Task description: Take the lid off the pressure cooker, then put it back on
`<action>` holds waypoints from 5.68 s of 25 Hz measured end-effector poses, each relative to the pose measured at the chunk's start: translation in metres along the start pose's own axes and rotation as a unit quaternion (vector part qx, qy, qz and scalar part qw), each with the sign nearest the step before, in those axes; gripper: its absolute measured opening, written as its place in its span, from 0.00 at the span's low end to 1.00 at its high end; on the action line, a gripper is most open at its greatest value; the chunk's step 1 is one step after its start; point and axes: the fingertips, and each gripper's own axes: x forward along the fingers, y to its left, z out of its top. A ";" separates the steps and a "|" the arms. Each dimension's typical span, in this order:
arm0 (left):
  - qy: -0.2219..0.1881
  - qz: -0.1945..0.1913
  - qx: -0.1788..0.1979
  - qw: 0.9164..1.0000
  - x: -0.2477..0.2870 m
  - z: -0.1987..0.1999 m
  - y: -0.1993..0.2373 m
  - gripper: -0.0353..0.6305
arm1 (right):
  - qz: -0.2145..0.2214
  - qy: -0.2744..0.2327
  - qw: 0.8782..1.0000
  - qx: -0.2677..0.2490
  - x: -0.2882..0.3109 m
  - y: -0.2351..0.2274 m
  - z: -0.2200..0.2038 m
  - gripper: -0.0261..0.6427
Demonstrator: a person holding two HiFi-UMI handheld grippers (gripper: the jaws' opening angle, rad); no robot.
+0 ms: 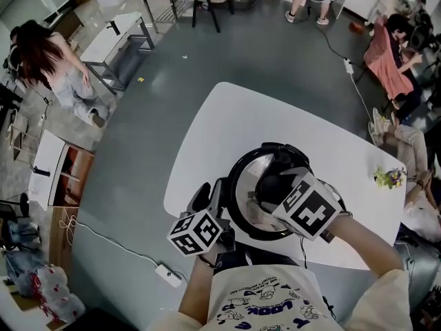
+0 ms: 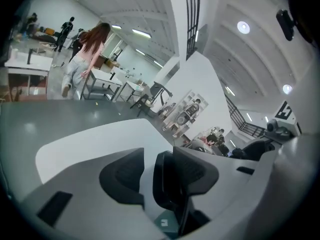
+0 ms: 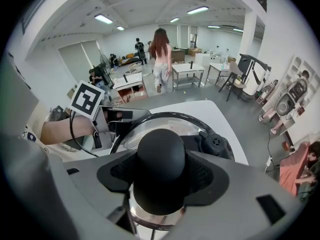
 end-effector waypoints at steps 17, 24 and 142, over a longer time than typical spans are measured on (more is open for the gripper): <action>-0.017 -0.039 -0.110 0.993 0.001 0.000 0.000 0.23 | 0.003 0.004 1.000 -0.010 0.000 0.002 0.002 0.48; -0.022 -0.039 -0.111 0.993 0.002 0.001 -0.005 0.23 | 0.009 0.005 1.000 -0.025 -0.003 -0.001 -0.001 0.49; -0.239 -0.054 0.312 0.918 -0.082 0.117 -0.190 0.07 | -0.295 -0.539 0.772 0.164 -0.200 -0.082 -0.007 0.06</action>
